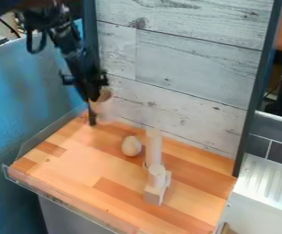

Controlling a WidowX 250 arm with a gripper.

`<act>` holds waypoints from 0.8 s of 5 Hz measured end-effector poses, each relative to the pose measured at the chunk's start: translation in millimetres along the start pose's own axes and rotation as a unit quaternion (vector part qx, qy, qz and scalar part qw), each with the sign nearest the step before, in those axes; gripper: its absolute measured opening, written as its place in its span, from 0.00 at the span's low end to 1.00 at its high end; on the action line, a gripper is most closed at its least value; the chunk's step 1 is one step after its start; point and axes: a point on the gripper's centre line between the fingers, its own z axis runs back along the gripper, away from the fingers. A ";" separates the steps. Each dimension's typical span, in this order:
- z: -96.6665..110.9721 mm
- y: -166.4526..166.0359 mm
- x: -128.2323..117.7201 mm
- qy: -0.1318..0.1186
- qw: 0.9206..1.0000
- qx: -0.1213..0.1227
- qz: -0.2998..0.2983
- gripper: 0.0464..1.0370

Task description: Put the cup on top of the tower

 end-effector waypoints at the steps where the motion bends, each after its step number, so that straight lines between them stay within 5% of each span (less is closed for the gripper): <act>1: 20.4 -26.3 1.0 -0.011 0.999 -0.035 -0.020 0.05; 4: 50.5 -65.8 -16.5 0.007 0.994 -0.101 -0.047 0.05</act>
